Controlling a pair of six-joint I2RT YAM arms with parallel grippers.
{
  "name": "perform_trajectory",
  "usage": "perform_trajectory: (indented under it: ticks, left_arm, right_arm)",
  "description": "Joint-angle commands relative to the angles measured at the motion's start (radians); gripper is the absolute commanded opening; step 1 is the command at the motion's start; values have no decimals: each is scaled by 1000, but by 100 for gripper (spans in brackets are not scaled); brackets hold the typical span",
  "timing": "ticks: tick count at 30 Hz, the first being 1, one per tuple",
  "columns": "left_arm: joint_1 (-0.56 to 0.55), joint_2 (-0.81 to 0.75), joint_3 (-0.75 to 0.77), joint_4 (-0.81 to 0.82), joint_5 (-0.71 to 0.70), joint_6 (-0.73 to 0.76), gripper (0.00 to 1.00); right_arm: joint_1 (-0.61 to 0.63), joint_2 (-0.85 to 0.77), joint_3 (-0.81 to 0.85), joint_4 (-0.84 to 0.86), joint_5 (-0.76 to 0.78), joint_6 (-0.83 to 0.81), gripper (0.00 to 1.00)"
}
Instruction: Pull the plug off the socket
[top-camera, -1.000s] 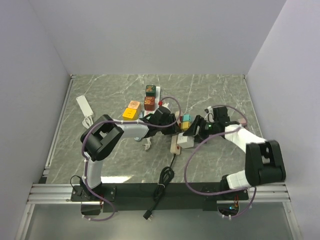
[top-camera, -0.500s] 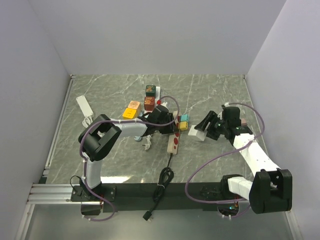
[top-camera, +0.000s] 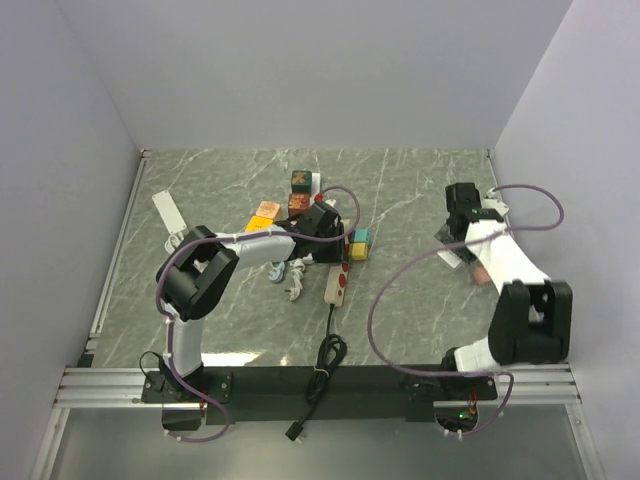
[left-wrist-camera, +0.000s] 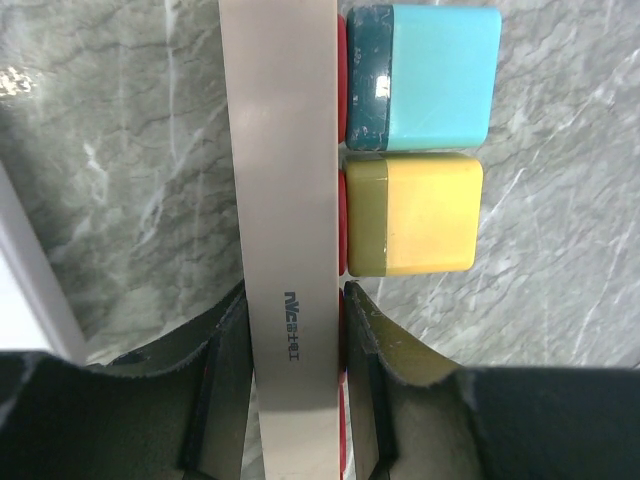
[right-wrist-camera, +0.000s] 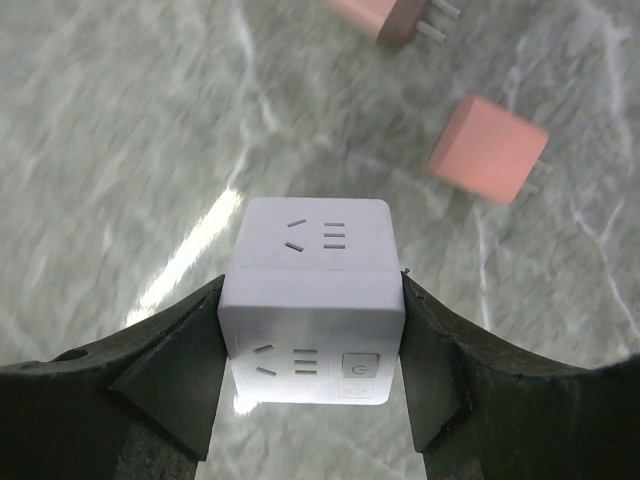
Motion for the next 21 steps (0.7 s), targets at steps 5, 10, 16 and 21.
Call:
perform_trajectory:
  ticks: [5,10,16,21]
  left_arm:
    - [14,11,1,-152,-37,74,0]
    - [17,-10,-7,-152,-35,70,0]
    - [18,-6,-17,-139,-27,57,0]
    - [17,-6,-25,-130,-26,50,0]
  right_arm:
    - [-62,254,241,-21,218,24,0]
    - [-74,374,342,-64,239,15,0]
    - [-78,421,379,-54,173,-28,29]
    - [-79,421,382,-55,189,-28,57]
